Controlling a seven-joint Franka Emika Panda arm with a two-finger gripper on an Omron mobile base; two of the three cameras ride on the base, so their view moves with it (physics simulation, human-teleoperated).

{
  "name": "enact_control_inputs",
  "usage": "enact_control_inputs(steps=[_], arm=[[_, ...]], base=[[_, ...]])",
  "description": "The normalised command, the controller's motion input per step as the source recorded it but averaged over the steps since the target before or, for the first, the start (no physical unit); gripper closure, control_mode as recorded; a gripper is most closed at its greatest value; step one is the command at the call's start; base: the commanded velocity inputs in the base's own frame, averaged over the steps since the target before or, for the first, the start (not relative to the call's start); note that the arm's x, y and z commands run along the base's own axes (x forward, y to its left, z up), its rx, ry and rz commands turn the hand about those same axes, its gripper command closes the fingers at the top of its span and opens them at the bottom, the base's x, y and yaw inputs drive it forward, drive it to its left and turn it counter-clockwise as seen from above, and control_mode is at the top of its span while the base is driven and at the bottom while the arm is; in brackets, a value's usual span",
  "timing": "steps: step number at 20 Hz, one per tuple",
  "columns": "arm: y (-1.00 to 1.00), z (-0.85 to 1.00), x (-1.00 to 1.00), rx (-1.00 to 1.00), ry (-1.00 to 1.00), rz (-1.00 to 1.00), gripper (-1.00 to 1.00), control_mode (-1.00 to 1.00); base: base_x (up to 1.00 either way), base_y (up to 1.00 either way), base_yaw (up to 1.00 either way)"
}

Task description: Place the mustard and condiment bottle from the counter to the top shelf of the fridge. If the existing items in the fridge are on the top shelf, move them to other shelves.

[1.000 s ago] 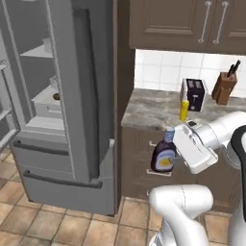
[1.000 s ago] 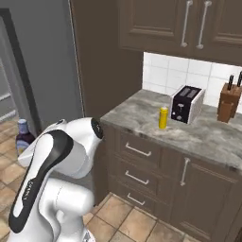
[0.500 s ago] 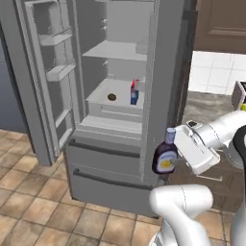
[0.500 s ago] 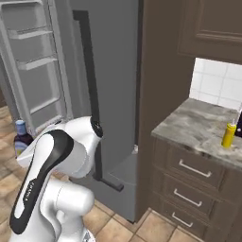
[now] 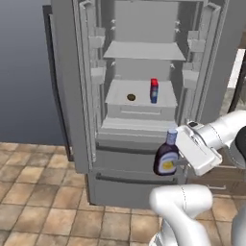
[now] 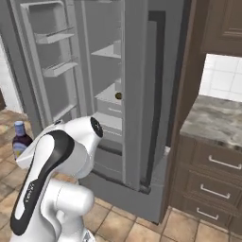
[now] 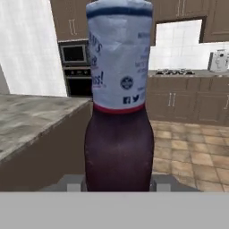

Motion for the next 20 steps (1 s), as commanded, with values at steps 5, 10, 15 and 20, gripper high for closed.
enact_control_inputs(steps=[5,10,15,20], arm=[[0.00,0.00,0.00,0.00,0.00,0.00,1.00,1.00],[0.00,0.00,0.00,0.00,0.00,0.00,1.00,1.00],[0.00,0.00,0.00,0.00,0.00,0.00,1.00,1.00],[0.00,0.00,0.00,0.00,0.00,0.00,1.00,1.00]], base=[[0.41,1.00,-0.54],[0.61,0.14,-0.15],[0.95,0.00,-0.04],[0.90,0.00,-0.06]])
